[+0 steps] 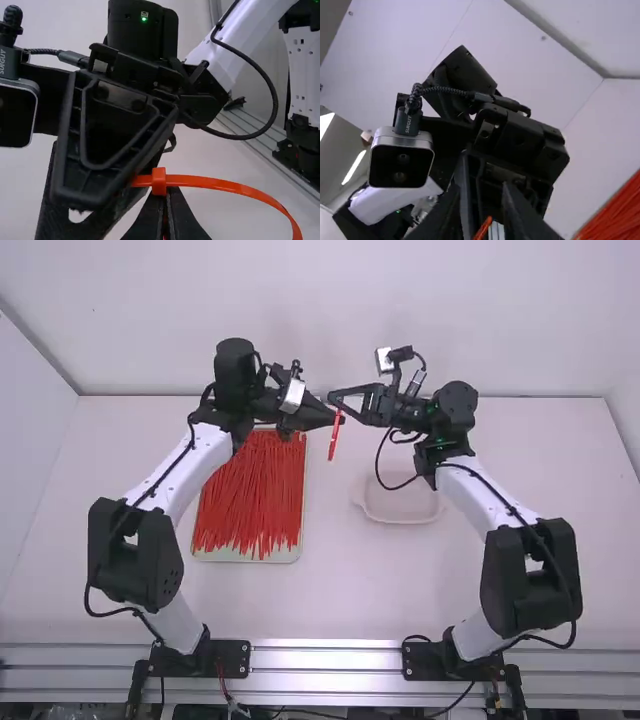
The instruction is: Fasten the cable tie
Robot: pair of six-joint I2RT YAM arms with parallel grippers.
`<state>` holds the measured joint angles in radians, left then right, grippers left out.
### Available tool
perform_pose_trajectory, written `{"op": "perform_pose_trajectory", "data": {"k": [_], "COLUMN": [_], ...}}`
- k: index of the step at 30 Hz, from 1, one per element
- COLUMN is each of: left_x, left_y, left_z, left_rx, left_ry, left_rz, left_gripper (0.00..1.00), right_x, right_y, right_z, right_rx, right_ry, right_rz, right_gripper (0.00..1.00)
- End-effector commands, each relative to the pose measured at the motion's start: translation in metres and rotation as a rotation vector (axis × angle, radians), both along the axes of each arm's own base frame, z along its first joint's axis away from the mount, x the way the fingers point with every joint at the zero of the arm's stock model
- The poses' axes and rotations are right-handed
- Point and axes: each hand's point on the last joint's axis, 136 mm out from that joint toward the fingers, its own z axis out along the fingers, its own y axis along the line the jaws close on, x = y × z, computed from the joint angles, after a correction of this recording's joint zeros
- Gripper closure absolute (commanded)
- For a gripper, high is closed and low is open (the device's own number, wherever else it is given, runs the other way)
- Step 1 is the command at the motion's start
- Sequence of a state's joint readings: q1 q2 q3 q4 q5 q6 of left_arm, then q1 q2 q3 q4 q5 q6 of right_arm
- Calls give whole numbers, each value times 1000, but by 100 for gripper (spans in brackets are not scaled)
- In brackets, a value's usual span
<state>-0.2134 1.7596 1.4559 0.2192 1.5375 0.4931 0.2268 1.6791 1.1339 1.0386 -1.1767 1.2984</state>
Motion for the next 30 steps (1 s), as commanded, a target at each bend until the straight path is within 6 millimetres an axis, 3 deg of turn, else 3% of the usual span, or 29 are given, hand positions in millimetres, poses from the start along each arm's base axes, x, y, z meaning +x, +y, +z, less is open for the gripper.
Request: {"op": "perform_pose_trajectory", "data": {"k": [1,2,15,30], "left_x": [-2,-2,-4,-19], "left_y": [4,5,3,-2], "left_z": [6,6,0,-24], "left_rx": [-7,-7,7,19], "left_ry": [-12,-12,52,74], "left_rz": [-11,-10,-13,-32], "left_gripper": [98,98,98,98], "right_x": [-1,-1,0,7], "right_y": [-1,-1,-7,-8], "right_z": [10,9,17,75], "right_rx": [3,3,11,20], "right_ry": [-27,-26,-71,-157], "right_rz": [10,11,-3,-17], "right_gripper": [95,100,100,100]}}
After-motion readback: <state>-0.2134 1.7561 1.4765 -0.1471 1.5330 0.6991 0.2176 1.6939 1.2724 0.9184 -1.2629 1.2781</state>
